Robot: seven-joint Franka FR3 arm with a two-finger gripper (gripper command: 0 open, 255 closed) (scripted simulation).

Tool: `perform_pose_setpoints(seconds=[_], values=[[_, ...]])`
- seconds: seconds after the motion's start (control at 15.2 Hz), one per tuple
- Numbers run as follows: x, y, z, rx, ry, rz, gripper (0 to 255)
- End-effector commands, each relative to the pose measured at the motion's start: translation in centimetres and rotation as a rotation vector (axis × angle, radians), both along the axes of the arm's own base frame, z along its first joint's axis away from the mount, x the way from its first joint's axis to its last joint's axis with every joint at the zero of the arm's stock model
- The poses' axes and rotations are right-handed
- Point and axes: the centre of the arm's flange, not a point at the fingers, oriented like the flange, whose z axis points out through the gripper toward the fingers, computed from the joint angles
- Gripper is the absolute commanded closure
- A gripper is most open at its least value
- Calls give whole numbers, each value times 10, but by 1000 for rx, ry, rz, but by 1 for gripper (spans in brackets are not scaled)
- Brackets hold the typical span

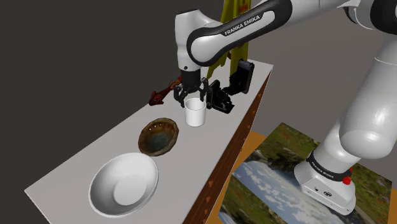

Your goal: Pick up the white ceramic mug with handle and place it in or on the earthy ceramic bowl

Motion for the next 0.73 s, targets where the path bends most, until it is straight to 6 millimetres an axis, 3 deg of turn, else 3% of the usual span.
perform_pose_setpoints(seconds=[0.0, 0.53, 0.66], values=[[17, 17, -8, 4, -10, -14, 0], [17, 19, -49, 5, -11, -16, 0], [17, 19, -49, 5, -11, -16, 0]])
